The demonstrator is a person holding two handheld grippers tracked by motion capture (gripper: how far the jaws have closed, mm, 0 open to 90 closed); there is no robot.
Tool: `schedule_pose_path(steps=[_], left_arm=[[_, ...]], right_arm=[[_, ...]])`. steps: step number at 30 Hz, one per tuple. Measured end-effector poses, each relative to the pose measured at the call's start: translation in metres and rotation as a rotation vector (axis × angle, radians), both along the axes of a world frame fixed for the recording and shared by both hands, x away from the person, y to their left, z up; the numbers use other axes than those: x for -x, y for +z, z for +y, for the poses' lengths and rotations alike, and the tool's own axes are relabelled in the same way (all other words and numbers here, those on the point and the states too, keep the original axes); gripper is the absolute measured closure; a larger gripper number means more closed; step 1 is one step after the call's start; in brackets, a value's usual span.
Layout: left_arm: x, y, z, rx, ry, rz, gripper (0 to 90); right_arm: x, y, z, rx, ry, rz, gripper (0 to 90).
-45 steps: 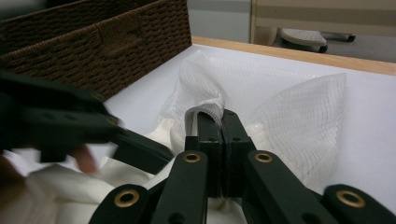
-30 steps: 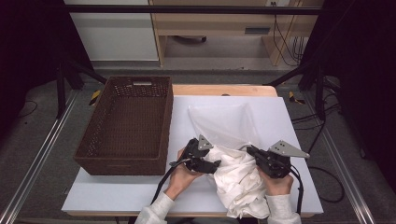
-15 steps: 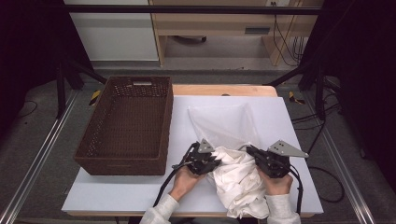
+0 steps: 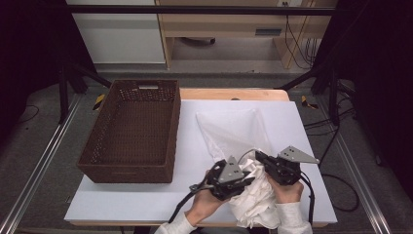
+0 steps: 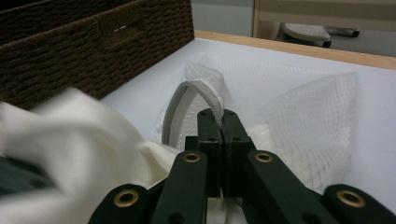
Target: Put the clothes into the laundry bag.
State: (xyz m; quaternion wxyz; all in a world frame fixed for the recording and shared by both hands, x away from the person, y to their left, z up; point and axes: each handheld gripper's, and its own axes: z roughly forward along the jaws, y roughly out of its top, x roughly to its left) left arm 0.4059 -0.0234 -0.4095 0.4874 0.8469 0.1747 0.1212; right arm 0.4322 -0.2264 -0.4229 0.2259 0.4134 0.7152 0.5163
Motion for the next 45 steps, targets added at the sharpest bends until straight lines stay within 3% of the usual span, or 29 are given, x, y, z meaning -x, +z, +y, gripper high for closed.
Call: schedule_pose_path(steps=[2,8,12,14,16,19,21,25,27,29,32,35,37,38,42,45], left_arm=[[0.0,-0.005,-0.008,-0.019,0.008,-0.016,74.6],[-0.016,-0.015,-0.024,-0.089,0.041,0.002,79.0],[-0.035,-0.028,-0.027,-0.196,0.168,-0.018,80.0],[-0.048,-0.035,-0.025,-0.209,0.22,0.002,80.3],[-0.055,-0.04,-0.024,-0.261,0.267,-0.036,80.5],[-0.059,-0.041,-0.02,-0.21,0.282,-0.005,79.6],[-0.057,-0.04,-0.012,-0.141,0.253,0.02,74.4],[-0.043,-0.025,0.016,-0.043,0.173,0.062,48.6],[-0.033,-0.017,0.026,-0.041,0.166,0.05,33.7],[-0.022,-0.011,0.036,-0.048,0.148,0.047,28.9],[-0.016,-0.017,0.036,-0.069,0.113,0.098,26.0],[-0.019,-0.039,0.019,-0.112,0.099,0.136,28.8],[-0.021,-0.049,0.008,-0.128,0.109,0.118,36.7],[-0.021,-0.051,0.005,-0.13,0.116,0.116,45.2],[-0.02,-0.043,0.005,-0.119,0.143,0.097,72.2],[-0.02,-0.03,0.011,-0.094,0.155,0.09,75.5]], right_arm=[[0.0,0.0,0.001,0.004,0.003,0.001,89.1],[0.001,0.002,-0.001,-0.009,-0.002,-0.004,89.1],[0.005,0.007,-0.003,-0.028,0.012,-0.026,89.1],[0.006,0.01,0.0,-0.016,0.029,-0.027,89.1],[0.007,0.009,0.004,-0.002,0.044,-0.025,89.1],[0.006,0.007,0.01,0.031,0.052,-0.024,89.1],[0.005,0.006,0.01,0.03,0.052,-0.018,89.1],[0.004,0.004,0.007,0.023,0.048,-0.01,89.1],[0.003,0.003,0.009,0.027,0.049,-0.009,89.0],[0.003,0.003,0.01,0.033,0.048,-0.011,89.0],[0.003,0.002,0.01,0.031,0.045,-0.009,89.0],[0.002,0.002,0.012,0.031,0.046,-0.009,89.0],[0.002,0.001,0.012,0.036,0.048,-0.008,89.0],[0.002,0.001,0.012,0.036,0.046,-0.007,89.0],[0.002,0.0,0.012,0.042,0.042,-0.003,89.1],[0.003,0.001,0.011,0.034,0.043,-0.006,89.1]])
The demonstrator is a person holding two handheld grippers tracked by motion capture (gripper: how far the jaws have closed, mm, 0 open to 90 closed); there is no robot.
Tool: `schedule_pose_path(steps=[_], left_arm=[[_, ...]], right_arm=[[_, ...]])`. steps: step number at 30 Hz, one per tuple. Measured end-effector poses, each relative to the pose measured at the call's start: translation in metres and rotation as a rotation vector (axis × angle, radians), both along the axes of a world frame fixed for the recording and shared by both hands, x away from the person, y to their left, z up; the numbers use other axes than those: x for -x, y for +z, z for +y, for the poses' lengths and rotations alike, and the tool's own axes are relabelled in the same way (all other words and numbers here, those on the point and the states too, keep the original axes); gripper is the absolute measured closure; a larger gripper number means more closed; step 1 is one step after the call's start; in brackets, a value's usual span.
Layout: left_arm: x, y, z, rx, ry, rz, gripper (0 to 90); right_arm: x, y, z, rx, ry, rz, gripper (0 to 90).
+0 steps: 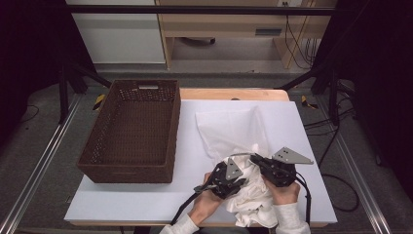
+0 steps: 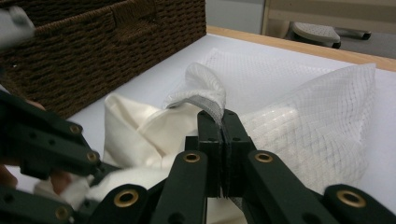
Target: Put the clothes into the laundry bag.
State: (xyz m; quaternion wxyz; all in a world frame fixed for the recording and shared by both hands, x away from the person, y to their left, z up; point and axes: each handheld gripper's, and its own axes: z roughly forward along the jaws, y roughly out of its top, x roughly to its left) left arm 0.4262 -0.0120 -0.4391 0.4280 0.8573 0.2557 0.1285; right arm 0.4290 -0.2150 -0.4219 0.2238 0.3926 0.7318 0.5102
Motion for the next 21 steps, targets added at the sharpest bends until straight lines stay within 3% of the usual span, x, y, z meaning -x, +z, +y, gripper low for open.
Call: schedule_pose_path(steps=[4,6,9,13,16,18,21], left_arm=[[-0.008,0.013,0.004,-0.002,0.037,-0.008,75.9],[-0.014,0.013,0.002,-0.015,0.059,-0.006,76.1],[-0.025,0.006,-0.008,-0.051,0.089,-0.02,76.0],[-0.042,-0.017,-0.022,-0.097,0.119,-0.031,74.9],[-0.046,-0.022,-0.022,-0.063,0.123,-0.03,71.8],[-0.04,-0.019,-0.016,-0.05,0.086,-0.068,65.4],[-0.029,-0.008,0.002,0.004,0.067,-0.08,43.9]], right_arm=[[0.002,0.002,0.003,0.001,0.008,-0.014,89.1],[0.003,0.003,0.005,-0.003,0.019,-0.021,89.2],[0.004,0.004,0.012,-0.001,0.034,-0.017,89.2],[0.004,0.003,0.014,0.001,0.048,-0.009,89.2],[0.003,0.003,0.011,-0.009,0.041,-0.004,89.2],[0.002,0.001,0.009,-0.001,0.032,-0.004,89.2],[0.001,-0.001,0.006,0.006,0.016,-0.006,89.1]])
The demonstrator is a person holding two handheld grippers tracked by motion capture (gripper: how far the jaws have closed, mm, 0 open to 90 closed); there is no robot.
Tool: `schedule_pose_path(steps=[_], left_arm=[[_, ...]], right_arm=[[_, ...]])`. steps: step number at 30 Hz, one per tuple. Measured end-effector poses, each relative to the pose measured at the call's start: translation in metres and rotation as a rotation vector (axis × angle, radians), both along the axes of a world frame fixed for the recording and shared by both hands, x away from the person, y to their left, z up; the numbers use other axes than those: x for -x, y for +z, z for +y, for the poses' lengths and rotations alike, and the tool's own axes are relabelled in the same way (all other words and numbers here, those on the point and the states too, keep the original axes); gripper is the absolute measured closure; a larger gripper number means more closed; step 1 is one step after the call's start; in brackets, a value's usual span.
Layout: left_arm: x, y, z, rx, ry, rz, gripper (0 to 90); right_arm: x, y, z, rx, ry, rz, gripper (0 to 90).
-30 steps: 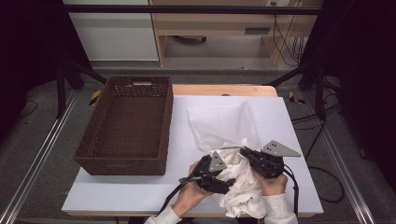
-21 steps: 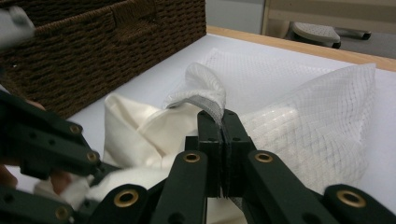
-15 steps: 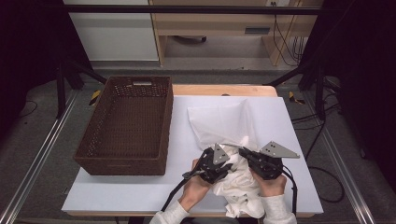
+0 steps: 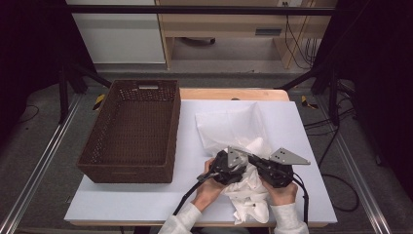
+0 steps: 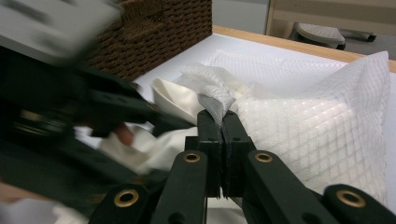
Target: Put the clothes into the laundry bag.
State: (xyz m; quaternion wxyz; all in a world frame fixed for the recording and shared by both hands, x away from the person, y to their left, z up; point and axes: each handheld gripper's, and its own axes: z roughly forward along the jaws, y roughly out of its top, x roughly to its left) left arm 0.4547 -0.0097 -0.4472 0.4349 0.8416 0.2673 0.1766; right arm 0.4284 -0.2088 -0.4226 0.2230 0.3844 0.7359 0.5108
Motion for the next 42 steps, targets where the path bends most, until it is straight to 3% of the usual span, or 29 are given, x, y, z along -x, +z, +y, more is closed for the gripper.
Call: schedule_pose_path(steps=[3,6,9,10,12,16,20,22,24,25,28,30,32,35,38,42], left_arm=[[0.006,0.011,0.027,0.026,0.045,-0.026,33.9],[0.0,0.013,0.043,0.042,0.091,-0.027,28.4],[-0.019,0.003,0.044,0.042,0.101,0.043,27.3],[-0.024,-0.001,0.042,0.049,0.089,0.062,29.7],[-0.026,-0.006,0.039,0.082,0.058,0.091,48.4],[-0.01,-0.004,0.031,0.1,-0.038,0.039,82.5],[0.01,0.007,0.028,0.119,-0.116,-0.004,84.9],[0.017,0.013,0.024,0.123,-0.122,-0.02,84.8],[0.021,0.017,0.014,0.091,-0.113,-0.048,84.0],[0.019,0.017,0.006,0.053,-0.093,-0.066,83.4],[-0.001,0.009,-0.01,0.012,-0.004,-0.024,83.1],[-0.019,-0.002,-0.02,-0.066,0.057,-0.056,83.3],[-0.033,-0.012,-0.026,-0.087,0.088,-0.043,83.2],[-0.034,-0.01,-0.023,-0.027,0.071,-0.008,78.1],[-0.023,-0.001,-0.013,0.003,0.04,-0.018,58.3],[-0.004,0.014,0.014,0.049,-0.022,0.012,35.0]], right_arm=[[0.0,0.0,0.001,0.0,-0.002,-0.001,89.1],[-0.001,0.001,0.003,0.01,-0.001,-0.002,89.1],[-0.002,0.001,0.004,0.011,-0.001,-0.001,89.1],[-0.002,0.001,0.005,0.011,0.001,-0.001,89.1],[-0.002,0.0,0.005,0.014,0.001,0.0,89.1],[-0.003,0.001,0.004,0.007,0.003,0.0,89.1],[-0.001,0.004,0.007,-0.006,0.028,-0.009,89.2],[0.001,0.008,0.01,-0.022,0.048,-0.02,89.2],[0.002,0.011,0.012,-0.038,0.064,-0.027,89.2],[0.002,0.012,0.013,-0.037,0.065,-0.033,89.2],[0.004,0.014,0.01,-0.052,0.067,-0.037,89.2],[0.005,0.015,0.009,-0.052,0.065,-0.035,89.2],[0.004,0.013,0.008,-0.041,0.07,-0.028,89.2],[0.002,0.009,0.004,-0.023,0.043,-0.018,89.2],[0.001,0.007,-0.002,-0.026,0.017,-0.009,89.2],[0.0,0.005,-0.004,-0.025,0.003,-0.008,89.1]])
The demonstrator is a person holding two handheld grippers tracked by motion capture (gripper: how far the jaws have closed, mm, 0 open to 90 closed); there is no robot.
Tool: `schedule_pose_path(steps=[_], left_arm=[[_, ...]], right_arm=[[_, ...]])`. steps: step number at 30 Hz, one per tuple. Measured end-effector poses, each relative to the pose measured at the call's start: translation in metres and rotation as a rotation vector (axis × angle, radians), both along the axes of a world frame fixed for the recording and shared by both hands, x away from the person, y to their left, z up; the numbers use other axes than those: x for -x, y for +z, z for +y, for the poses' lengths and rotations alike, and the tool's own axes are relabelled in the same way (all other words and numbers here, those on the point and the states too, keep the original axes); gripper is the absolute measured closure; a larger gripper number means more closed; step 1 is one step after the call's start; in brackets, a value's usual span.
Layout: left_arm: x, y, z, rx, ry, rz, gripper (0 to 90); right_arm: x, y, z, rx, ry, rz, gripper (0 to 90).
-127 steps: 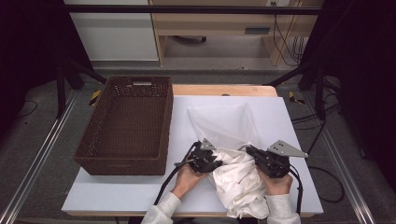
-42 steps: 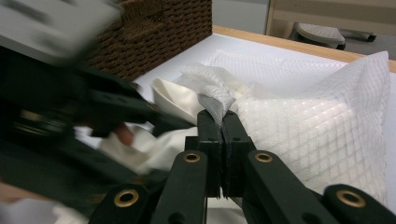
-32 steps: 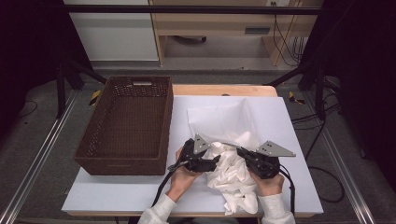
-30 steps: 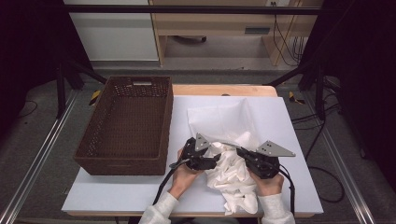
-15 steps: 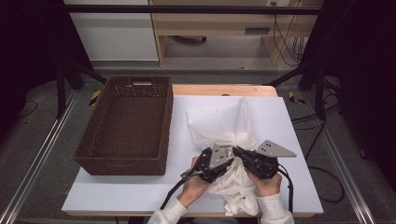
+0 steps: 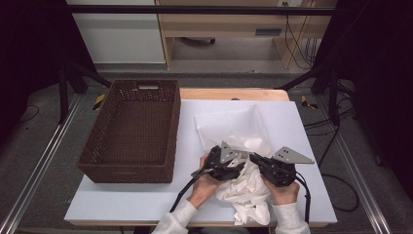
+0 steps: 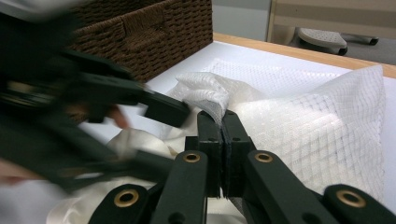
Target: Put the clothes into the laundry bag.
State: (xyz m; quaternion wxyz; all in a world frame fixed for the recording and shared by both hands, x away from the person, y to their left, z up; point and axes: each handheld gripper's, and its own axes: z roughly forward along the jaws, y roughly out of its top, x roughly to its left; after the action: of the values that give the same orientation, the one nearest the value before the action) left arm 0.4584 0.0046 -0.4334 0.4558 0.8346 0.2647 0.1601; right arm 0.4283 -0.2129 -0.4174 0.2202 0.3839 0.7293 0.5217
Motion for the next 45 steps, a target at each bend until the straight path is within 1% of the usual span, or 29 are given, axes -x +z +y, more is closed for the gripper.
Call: schedule_pose_path(steps=[1,2,3,5,8,9,11,12,14,15,16,17,19,21,24,26,28,30,31,32,33,34,37,39,40,41,42,43,45], left_arm=[[0.005,0.003,0.007,-0.005,-0.004,0.004,29.4],[0.01,0.004,0.015,-0.011,-0.004,0.002,26.4],[0.014,0.004,0.021,-0.02,-0.008,0.005,25.1],[0.018,0.0,0.029,-0.026,-0.004,0.026,24.0],[0.017,-0.019,0.026,-0.043,-0.013,0.084,26.4],[0.013,-0.028,0.021,-0.037,-0.021,0.118,27.8],[0.009,-0.036,0.015,-0.025,-0.018,0.135,31.6],[0.007,-0.037,0.013,-0.017,-0.026,0.141,37.7],[0.006,-0.036,0.011,-0.008,-0.017,0.134,59.2],[0.007,-0.034,0.011,-0.001,-0.018,0.134,66.6],[0.008,-0.032,0.012,0.007,-0.021,0.123,72.2],[0.012,-0.027,0.014,0.024,-0.021,0.097,78.7],[0.02,-0.015,0.019,0.079,-0.031,0.051,80.7],[0.026,0.0,0.021,0.11,-0.043,0.007,81.8],[0.026,0.012,0.016,0.097,-0.054,-0.022,82.5],[0.02,0.014,0.008,0.099,-0.053,-0.025,84.9],[0.01,0.01,-0.005,0.062,-0.032,-0.023,86.2],[-0.002,0.0,-0.018,-0.002,-0.013,-0.025,86.0],[-0.01,-0.008,-0.025,-0.014,0.009,-0.016,85.9],[-0.015,-0.013,-0.027,-0.016,0.017,-0.008,85.6],[-0.024,-0.02,-0.03,0.0,0.035,0.007,85.6],[-0.028,-0.023,-0.031,0.012,0.044,0.012,85.5],[-0.032,-0.024,-0.032,0.012,0.054,0.003,84.5],[-0.029,-0.022,-0.031,-0.005,0.055,-0.015,81.1],[-0.026,-0.019,-0.03,-0.008,0.054,-0.015,75.8],[-0.022,-0.015,-0.027,0.001,0.047,-0.011,67.5],[-0.017,-0.01,-0.022,0.004,0.024,-0.002,58.0],[-0.011,-0.005,-0.019,0.003,0.012,0.005,46.0],[-0.002,0.001,-0.01,0.002,-0.013,0.022,31.7]], right_arm=[[0.0,0.0,0.0,0.0,-0.004,0.002,89.1],[-0.001,-0.001,0.0,0.0,-0.004,0.004,89.1],[-0.001,-0.001,0.0,0.002,-0.004,0.005,89.1],[-0.002,-0.002,0.0,0.003,-0.006,0.007,89.1],[-0.002,-0.002,0.002,0.009,-0.003,0.007,89.1],[-0.002,-0.003,0.003,0.011,-0.001,0.009,89.1],[-0.003,-0.004,0.005,0.019,0.0,0.014,89.1],[-0.003,-0.004,0.005,0.026,0.0,0.012,89.1],[-0.004,-0.004,0.006,0.025,0.002,0.016,89.1],[-0.004,-0.004,0.005,0.023,0.005,0.017,89.1],[-0.004,-0.004,0.006,0.024,0.006,0.018,89.2],[-0.004,-0.004,0.006,0.025,0.007,0.019,89.2],[-0.004,-0.003,0.006,0.026,0.014,0.02,89.2],[-0.002,-0.002,0.007,0.029,0.022,0.009,89.3],[0.001,0.003,0.01,0.003,0.047,-0.003,89.2],[0.003,0.007,0.011,0.001,0.061,-0.017,89.3],[0.005,0.008,0.012,-0.014,0.071,-0.024,89.3],[0.006,0.009,0.011,-0.02,0.074,-0.027,89.3],[0.006,0.01,0.01,-0.02,0.071,-0.03,89.2],[0.006,0.01,0.008,-0.023,0.062,-0.029,89.3],[0.005,0.009,0.007,-0.023,0.057,-0.028,89.3],[0.004,0.008,0.004,-0.021,0.045,-0.02,89.2],[0.001,0.004,0.001,-0.008,0.018,-0.005,89.2],[0.0,0.001,-0.001,-0.005,0.003,0.003,89.1],[-0.001,0.001,-0.001,-0.001,-0.002,0.006,89.1],[-0.001,0.0,-0.002,0.005,-0.011,0.006,89.0],[-0.002,-0.001,-0.002,0.005,-0.013,0.01,89.0],[-0.002,-0.002,-0.002,0.009,-0.014,0.012,89.0],[-0.003,-0.003,-0.002,0.012,-0.014,0.015,88.9]])
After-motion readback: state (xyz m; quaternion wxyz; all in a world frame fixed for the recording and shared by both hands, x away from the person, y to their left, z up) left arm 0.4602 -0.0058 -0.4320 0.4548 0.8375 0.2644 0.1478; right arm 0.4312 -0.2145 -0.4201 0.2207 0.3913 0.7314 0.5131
